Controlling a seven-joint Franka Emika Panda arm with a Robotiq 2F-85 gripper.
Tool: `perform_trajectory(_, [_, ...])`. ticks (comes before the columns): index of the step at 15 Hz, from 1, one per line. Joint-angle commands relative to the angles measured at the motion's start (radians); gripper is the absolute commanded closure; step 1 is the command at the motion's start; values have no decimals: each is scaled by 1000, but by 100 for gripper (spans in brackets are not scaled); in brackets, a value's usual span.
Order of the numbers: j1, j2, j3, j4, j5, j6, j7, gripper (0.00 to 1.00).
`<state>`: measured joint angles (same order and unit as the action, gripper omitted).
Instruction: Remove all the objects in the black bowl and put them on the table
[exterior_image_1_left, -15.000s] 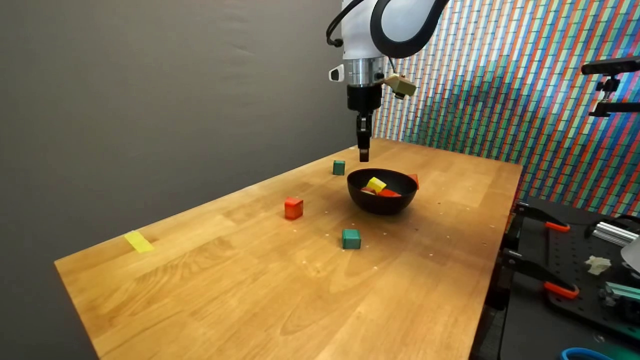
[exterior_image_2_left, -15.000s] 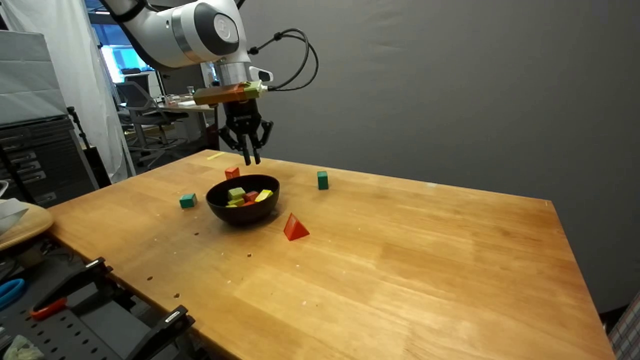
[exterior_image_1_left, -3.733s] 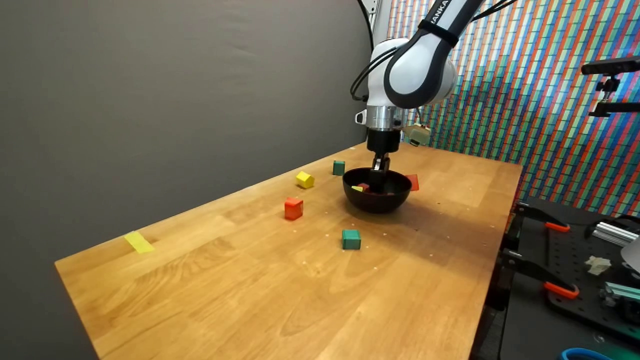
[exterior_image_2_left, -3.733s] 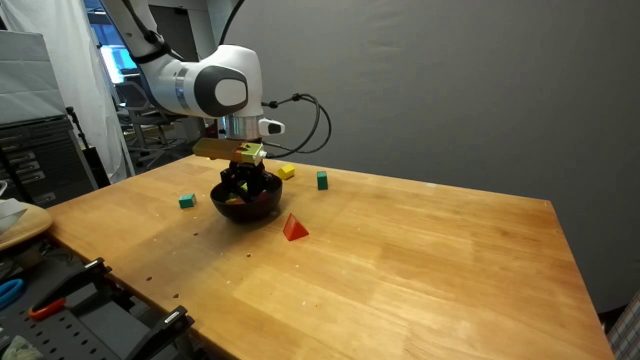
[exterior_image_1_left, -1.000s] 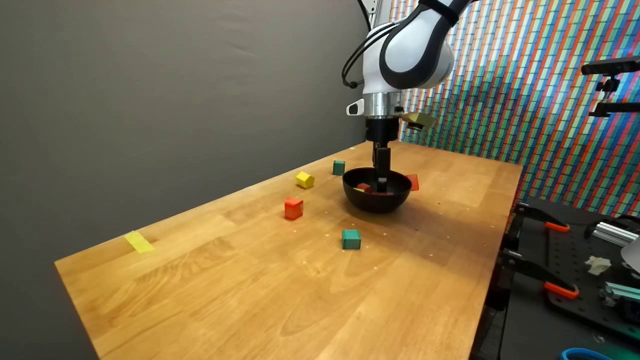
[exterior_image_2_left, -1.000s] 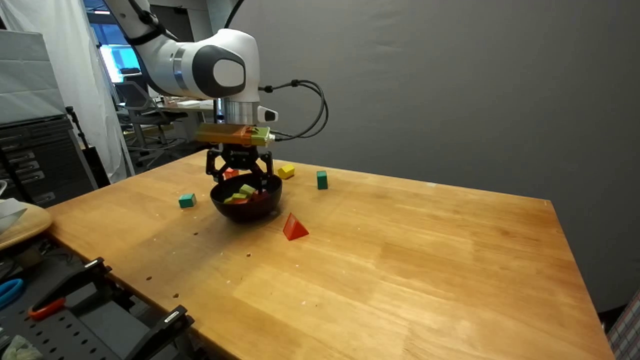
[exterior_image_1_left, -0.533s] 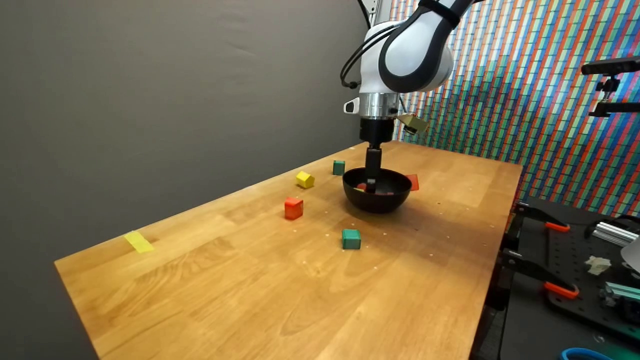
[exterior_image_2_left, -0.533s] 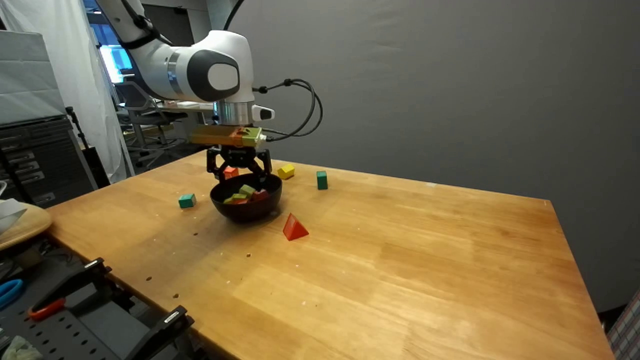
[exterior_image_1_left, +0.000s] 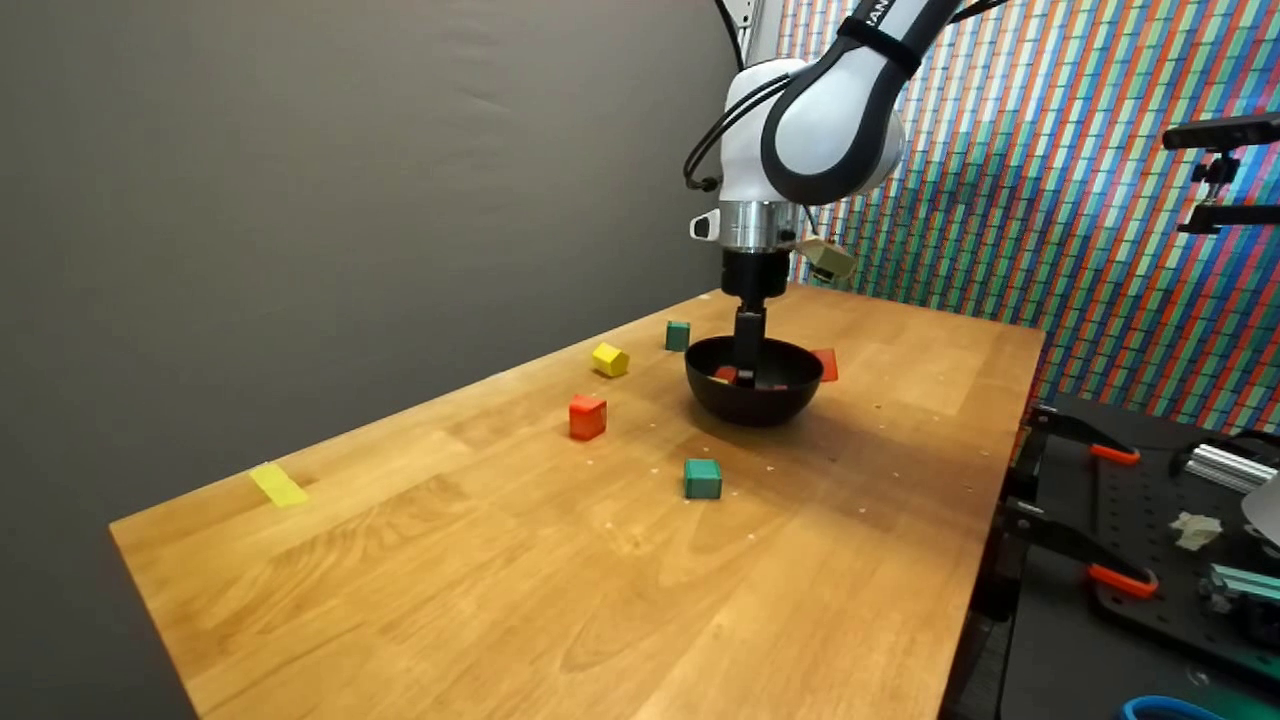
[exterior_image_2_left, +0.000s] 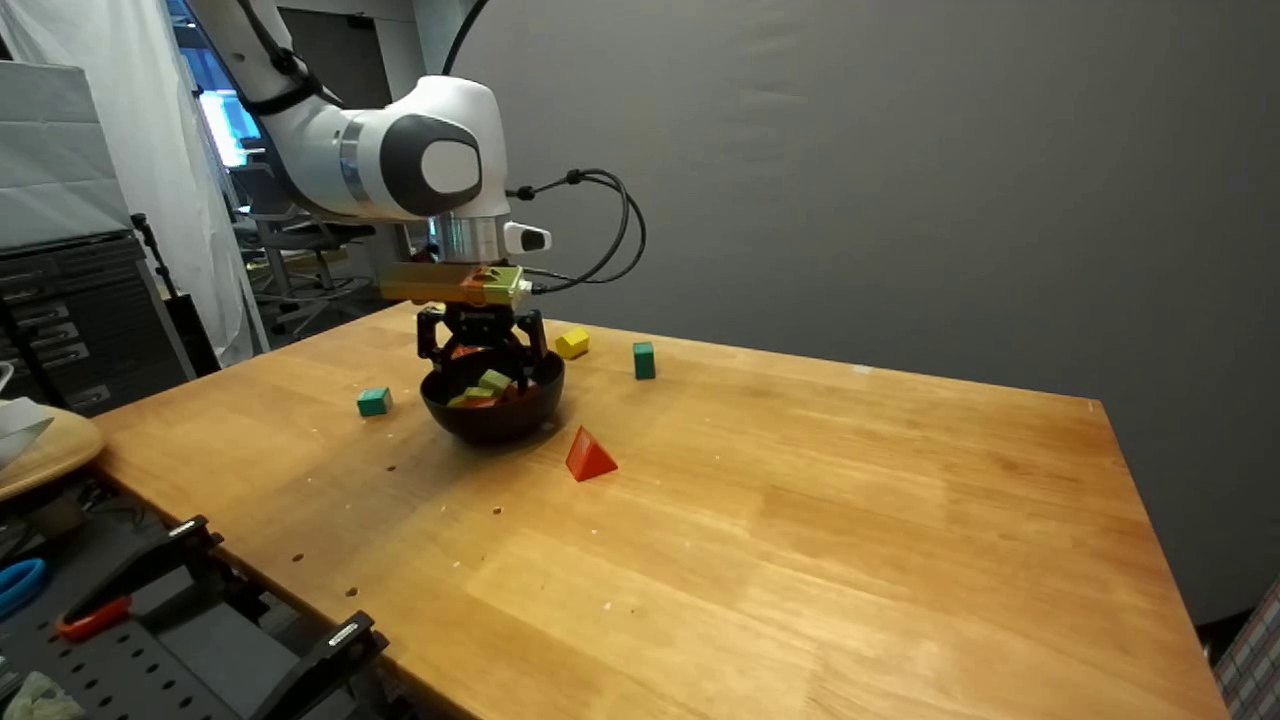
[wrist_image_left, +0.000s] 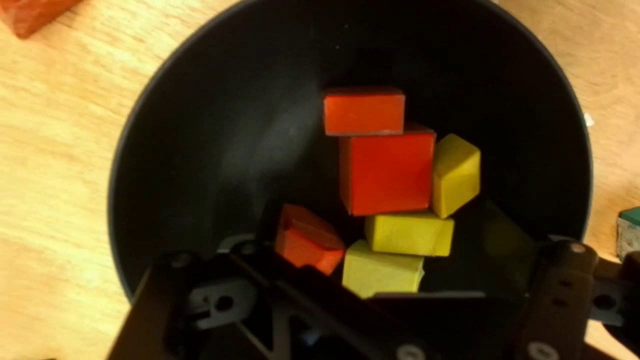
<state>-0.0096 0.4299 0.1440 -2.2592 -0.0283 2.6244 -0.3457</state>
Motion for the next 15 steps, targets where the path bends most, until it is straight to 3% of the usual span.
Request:
perform_trajectory(1, [6, 15, -8, -2, -19, 27, 9, 0])
perform_trajectory(8, [-6, 40, 4, -6, -7, 1, -7, 0])
perform_trajectory(9, [-7, 43, 6, -7, -6, 1, -8, 25])
perform_trajectory(11, [-3, 42, 2, -7, -12, -6, -3, 34])
perform_trajectory(14, [2, 32, -5, -10, -18, -11, 6, 58])
perform_trajectory(15, [9, 19, -13, -16, -27, -12, 18, 61])
